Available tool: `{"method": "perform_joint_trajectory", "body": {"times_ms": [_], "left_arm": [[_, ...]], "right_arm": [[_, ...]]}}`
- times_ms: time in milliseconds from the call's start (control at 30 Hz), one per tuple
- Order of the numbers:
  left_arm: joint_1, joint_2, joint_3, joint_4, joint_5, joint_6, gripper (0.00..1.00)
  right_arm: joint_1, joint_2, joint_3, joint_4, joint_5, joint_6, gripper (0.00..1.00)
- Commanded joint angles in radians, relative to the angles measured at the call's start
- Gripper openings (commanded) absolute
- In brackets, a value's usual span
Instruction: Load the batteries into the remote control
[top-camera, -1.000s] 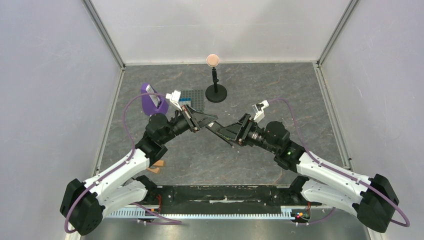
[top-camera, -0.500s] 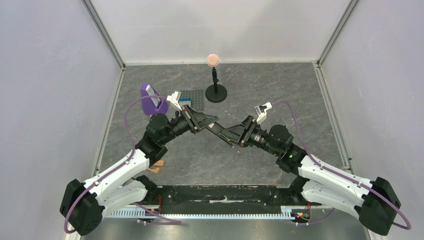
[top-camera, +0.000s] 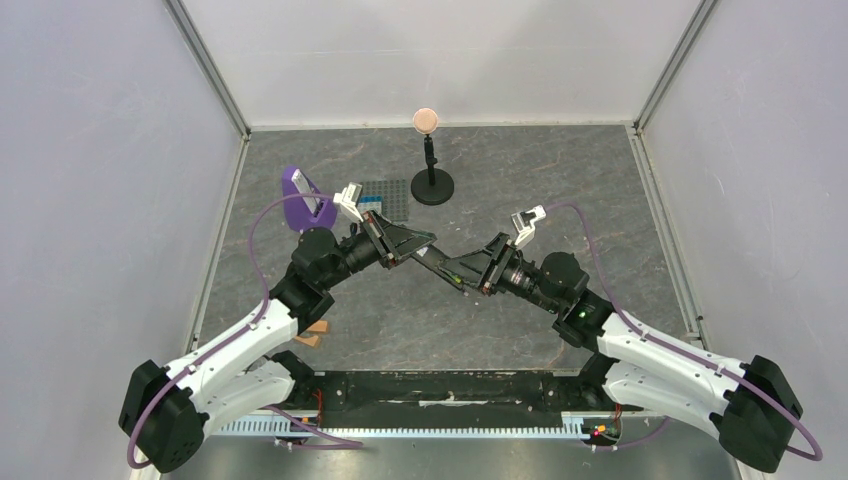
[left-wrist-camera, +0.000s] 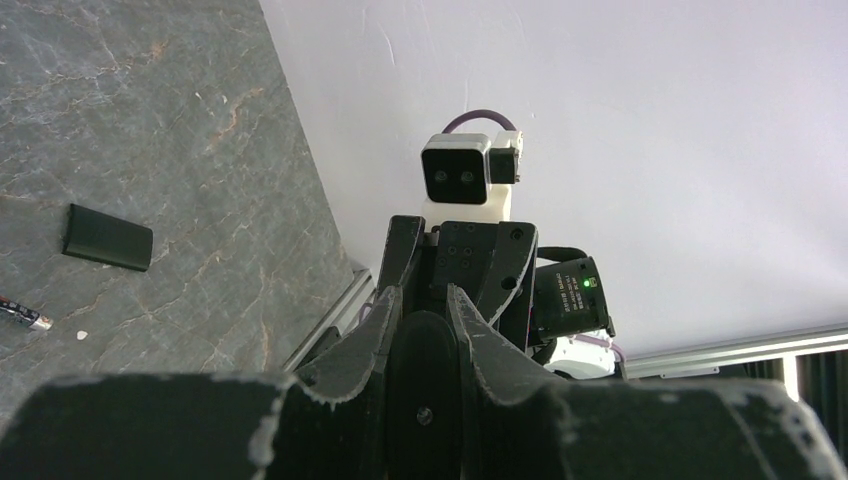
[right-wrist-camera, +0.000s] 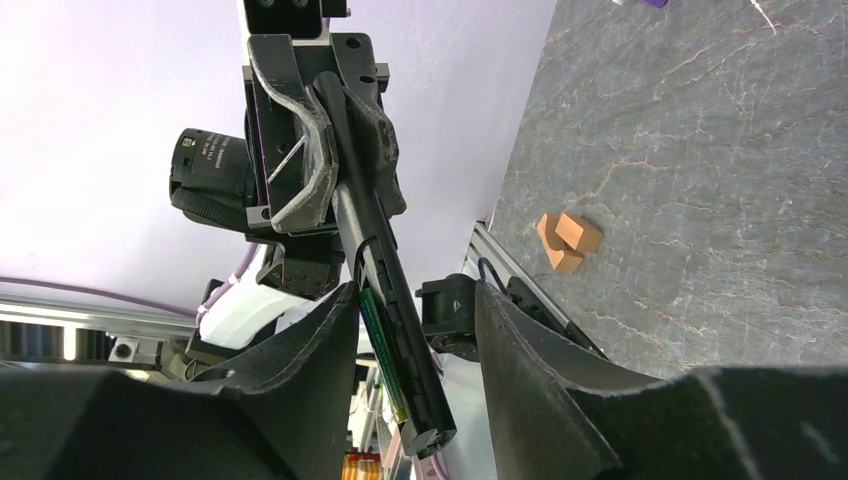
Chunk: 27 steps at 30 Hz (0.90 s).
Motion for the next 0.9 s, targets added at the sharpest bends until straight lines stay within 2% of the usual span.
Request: {"method": "perform_joint_trajectory", "body": {"times_ms": [0, 200, 533, 633, 867], "left_arm": [[0.004, -0.032, 0.057, 0.117, -0.019, -0.094, 0.02], [0.004, -0.025, 0.057, 0.129, -0.017, -0.096, 0.02], [0.004, -0.010, 0.054, 0.144, -0.013, -0.093, 0.02], [0.004, -0.007, 0.053, 0.144, -0.007, -0.084, 0.02], [0.003, -0.007, 0.043, 0.082, 0.033, 0.007, 0.02]], "right_arm": [[0.003, 0.005, -0.008, -0.047, -0.021, -0.050, 0.47], [0.003, 0.019, -0.011, -0.020, -0.066, -0.052, 0.46], [0.003, 0.003, -0.038, -0.011, -0.108, -0.043, 0.49], [0.003, 0.001, -0.040, 0.006, -0.116, -0.040, 0.56], [0.002, -0.027, -0.001, 0.046, -0.119, -0.063, 0.82]]}}
